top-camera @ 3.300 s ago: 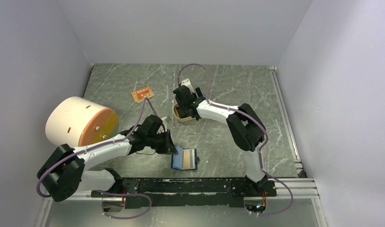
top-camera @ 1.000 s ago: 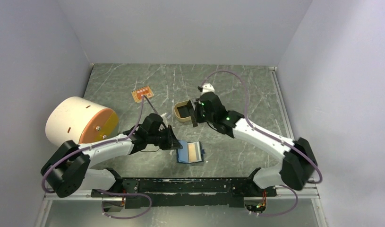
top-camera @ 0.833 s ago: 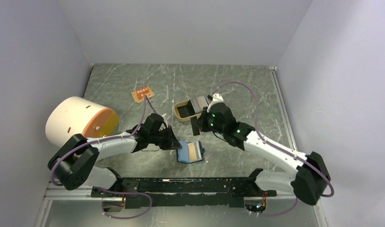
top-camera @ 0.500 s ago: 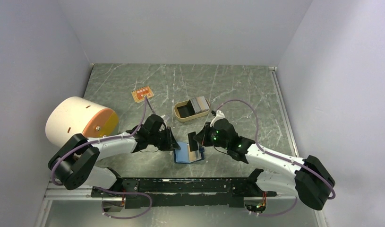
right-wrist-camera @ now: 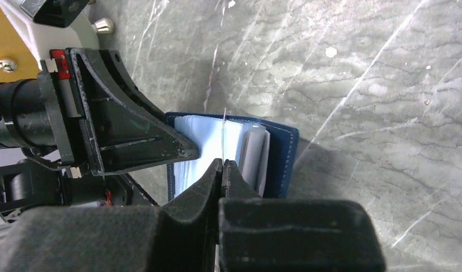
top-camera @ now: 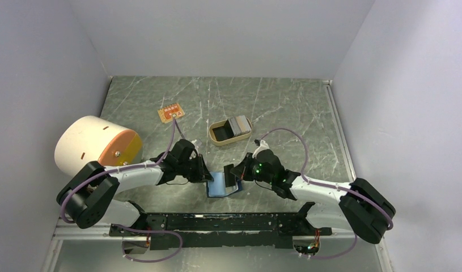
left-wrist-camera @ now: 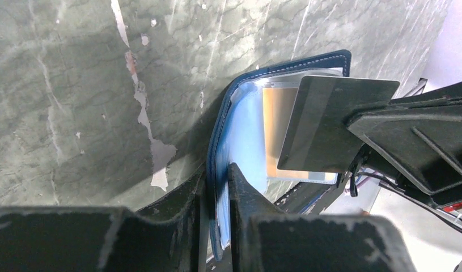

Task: Put the credit cards into the card holder
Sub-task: Insert the credit card into the card holder.

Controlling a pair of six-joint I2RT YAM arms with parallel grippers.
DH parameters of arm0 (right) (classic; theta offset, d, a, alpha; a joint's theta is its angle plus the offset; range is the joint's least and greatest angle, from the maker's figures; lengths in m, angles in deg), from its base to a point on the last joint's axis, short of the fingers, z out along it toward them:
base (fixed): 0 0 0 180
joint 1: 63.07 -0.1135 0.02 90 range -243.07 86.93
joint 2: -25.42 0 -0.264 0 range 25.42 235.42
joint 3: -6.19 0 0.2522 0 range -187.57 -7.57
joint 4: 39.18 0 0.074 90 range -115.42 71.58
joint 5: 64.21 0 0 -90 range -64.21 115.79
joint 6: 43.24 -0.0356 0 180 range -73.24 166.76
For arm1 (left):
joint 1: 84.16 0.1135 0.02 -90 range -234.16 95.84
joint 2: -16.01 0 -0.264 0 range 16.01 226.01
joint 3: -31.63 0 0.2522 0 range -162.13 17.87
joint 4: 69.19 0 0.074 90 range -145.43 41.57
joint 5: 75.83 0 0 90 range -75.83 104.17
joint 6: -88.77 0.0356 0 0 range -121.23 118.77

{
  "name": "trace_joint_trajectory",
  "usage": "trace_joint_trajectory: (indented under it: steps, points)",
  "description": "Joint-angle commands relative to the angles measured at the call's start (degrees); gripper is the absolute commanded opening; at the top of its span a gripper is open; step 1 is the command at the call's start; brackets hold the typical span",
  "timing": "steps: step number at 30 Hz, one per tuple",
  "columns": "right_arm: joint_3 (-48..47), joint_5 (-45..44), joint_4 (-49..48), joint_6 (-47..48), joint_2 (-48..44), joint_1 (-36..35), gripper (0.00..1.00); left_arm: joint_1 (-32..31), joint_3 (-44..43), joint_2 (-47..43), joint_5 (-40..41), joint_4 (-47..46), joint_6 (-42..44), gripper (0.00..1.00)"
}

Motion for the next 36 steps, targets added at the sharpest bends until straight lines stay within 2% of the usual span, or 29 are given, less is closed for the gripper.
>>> trace_joint_trajectory:
  steps: [1, 30, 36]
  points:
    - [1.5, 0.3, -6.1, -2.6, 1.6, -0.1, 0.0, 0.3, 1.1, 0.3, 0.8, -0.4, 1.2, 0.2]
    - [7.0, 2.6, -18.6, -11.3, 8.2, -0.1, 0.0, 0.6, 3.0, -0.4, 0.7, -1.9, 0.7, 0.19]
    - [7.0, 2.3, -18.2, -11.5, 7.6, 0.0, 0.0, 0.5, 3.2, -0.8, -0.1, -2.4, 0.2, 0.25]
